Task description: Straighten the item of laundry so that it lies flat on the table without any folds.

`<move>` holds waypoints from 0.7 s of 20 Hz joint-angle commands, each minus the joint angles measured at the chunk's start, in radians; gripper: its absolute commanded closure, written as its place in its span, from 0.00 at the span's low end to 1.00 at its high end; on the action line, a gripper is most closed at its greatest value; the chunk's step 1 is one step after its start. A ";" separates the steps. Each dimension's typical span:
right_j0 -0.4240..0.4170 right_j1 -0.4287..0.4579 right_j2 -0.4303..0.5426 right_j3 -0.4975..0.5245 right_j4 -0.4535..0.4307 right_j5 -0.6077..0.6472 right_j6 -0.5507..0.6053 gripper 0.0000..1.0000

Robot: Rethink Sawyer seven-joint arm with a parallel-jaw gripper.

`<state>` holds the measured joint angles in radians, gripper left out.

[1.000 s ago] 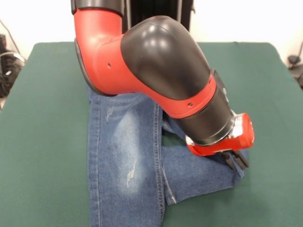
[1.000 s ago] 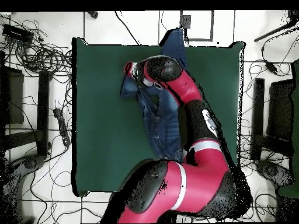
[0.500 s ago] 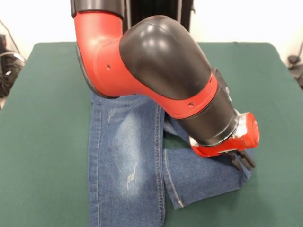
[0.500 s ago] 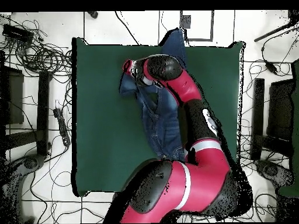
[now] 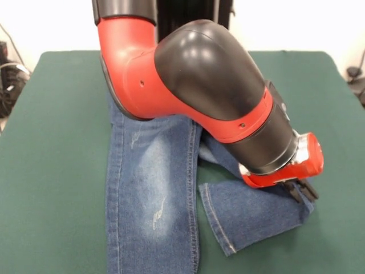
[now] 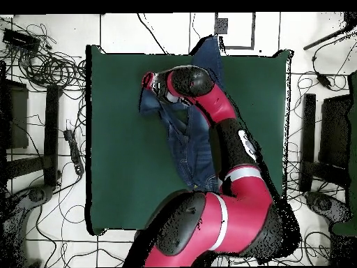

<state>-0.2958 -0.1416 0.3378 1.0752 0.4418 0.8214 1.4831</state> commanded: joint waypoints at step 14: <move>-0.064 -0.081 0.294 0.233 0.100 -0.113 0.097 1.00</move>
<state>-0.3441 -0.1718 0.4516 1.1594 0.4555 0.7843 1.4831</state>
